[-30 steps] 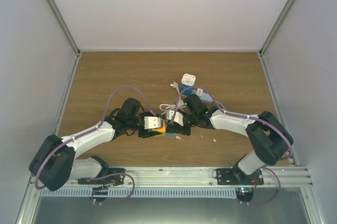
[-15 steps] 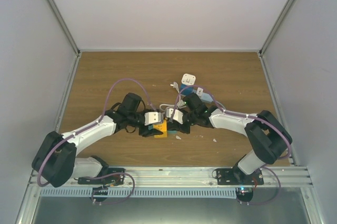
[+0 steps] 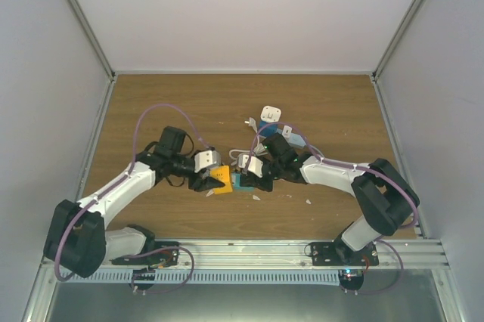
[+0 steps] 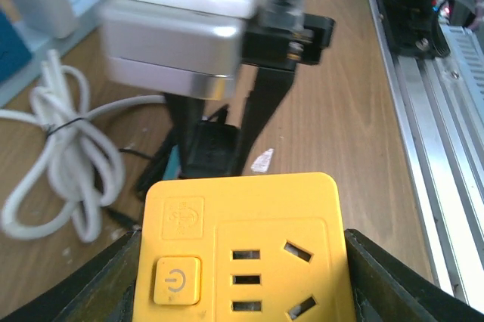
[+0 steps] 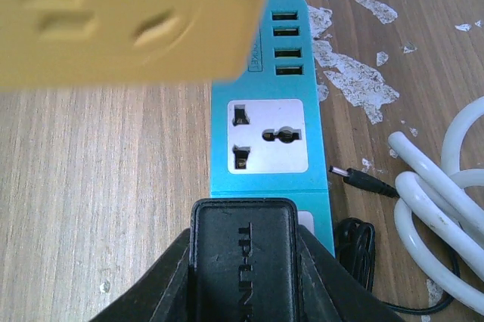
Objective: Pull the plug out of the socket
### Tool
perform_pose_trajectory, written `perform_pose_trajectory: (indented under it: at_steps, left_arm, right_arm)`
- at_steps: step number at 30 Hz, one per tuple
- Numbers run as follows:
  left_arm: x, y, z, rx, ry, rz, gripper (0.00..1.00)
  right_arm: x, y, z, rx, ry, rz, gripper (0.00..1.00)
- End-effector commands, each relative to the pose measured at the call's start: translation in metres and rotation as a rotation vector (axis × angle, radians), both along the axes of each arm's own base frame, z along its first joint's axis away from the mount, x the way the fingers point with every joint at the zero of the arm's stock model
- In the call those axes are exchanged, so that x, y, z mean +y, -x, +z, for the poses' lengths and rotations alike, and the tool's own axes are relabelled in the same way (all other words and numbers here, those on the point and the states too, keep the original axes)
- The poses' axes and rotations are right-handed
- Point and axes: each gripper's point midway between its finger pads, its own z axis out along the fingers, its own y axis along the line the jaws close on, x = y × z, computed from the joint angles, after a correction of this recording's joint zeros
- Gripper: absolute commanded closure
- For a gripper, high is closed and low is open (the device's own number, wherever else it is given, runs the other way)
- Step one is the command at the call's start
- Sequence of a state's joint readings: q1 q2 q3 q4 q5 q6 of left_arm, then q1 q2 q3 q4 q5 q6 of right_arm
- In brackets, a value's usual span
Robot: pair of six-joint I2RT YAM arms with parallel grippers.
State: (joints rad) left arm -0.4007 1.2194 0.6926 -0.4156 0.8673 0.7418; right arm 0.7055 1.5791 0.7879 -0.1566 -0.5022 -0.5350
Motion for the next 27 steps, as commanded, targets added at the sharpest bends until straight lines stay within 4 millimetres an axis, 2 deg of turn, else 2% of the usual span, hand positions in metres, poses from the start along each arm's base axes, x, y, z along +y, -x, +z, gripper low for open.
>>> perform_pose_trajectory:
  at_steps: [1, 4, 9, 15, 21, 27]
  left_arm:
    - [0.015, -0.018, 0.037, 0.013, 0.069, 0.060, 0.66]
    - [0.031, -0.039, 0.046, 0.054, 0.077, 0.156, 0.66]
    - [0.059, -0.076, 0.056, 0.112, 0.098, 0.296, 0.65]
    - [0.086, -0.115, 0.067, 0.132, 0.128, 0.412, 0.64]
    - [0.128, -0.157, 0.067, 0.209, 0.153, 0.573, 0.62]
    - [0.178, -0.199, 0.067, 0.279, 0.198, 0.717, 0.60]
  right_arm:
    - [-0.032, -0.004, -0.038, 0.045, 0.190, -0.094, 0.95]
    - [-0.029, -0.006, -0.031, 0.042, 0.176, -0.090, 0.90]
    - [-0.023, -0.009, -0.020, 0.033, 0.153, -0.082, 0.77]
    - [-0.019, -0.010, -0.011, 0.019, 0.129, -0.067, 0.52]
    - [-0.013, -0.010, 0.004, -0.001, 0.091, -0.050, 0.36]
    - [-0.015, -0.007, 0.018, -0.030, 0.075, -0.035, 0.27]
